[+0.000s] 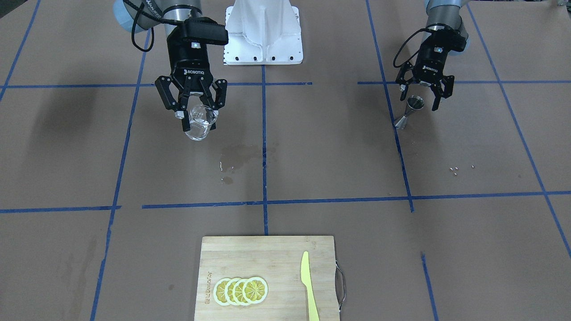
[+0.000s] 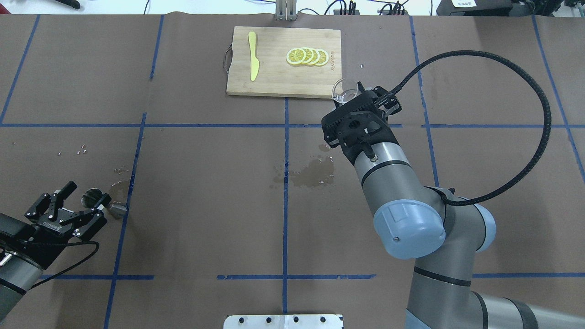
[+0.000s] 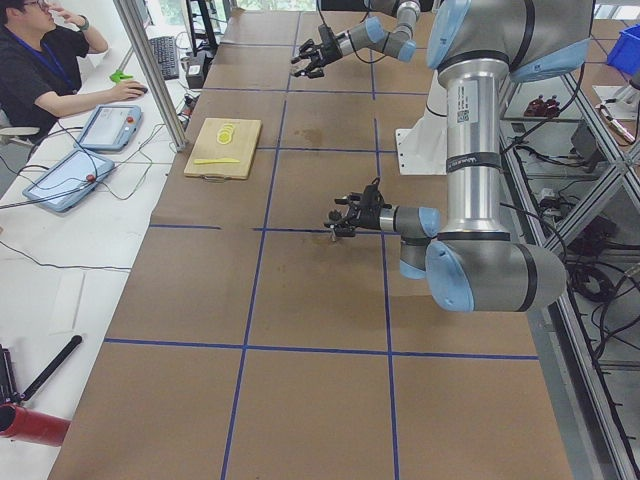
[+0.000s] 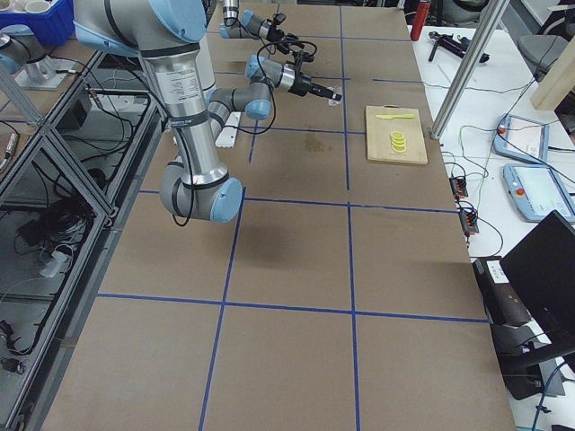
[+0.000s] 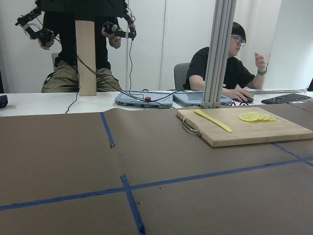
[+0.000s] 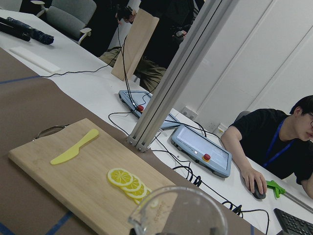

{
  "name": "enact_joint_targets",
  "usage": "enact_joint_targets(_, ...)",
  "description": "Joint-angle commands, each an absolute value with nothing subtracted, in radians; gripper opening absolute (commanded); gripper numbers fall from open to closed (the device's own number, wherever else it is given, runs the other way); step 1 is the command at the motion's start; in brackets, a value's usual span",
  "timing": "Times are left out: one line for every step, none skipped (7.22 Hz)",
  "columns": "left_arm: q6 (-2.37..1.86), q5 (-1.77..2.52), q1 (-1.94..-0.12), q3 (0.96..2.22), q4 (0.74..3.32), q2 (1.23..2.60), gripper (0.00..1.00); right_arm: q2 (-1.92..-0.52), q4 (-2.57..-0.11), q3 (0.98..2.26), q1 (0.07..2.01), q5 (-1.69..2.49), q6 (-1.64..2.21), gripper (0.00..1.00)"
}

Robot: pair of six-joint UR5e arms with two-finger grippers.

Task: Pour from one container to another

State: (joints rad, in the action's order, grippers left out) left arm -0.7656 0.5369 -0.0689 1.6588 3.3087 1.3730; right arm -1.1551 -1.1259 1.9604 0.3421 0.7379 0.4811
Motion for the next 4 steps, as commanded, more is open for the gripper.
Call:
enact_joint_targets(-0.765,0.621,-0.107,1.692,3.310,1.359,0.99,-1.155,-1.126,1.960,0.342,0.738,0.482,0.00)
enact_joint_targets(-0.712,0.715,-0.177,1.695,3.312,1.350,0.99,-1.155,-1.126,1.960,0.342,0.738,0.482,0.00)
enact_joint_targets(-0.628,0.839,-0.274,1.698,3.354,1.351,0.99,-1.154,-1.126,1.960,0.341,0.738,0.483,0.00)
enact_joint_targets(-0.592,0.997,-0.393,1.695,3.355,1.353,0.99,-1.154,-1.126,1.959,0.341,0.738,0.483,0.00)
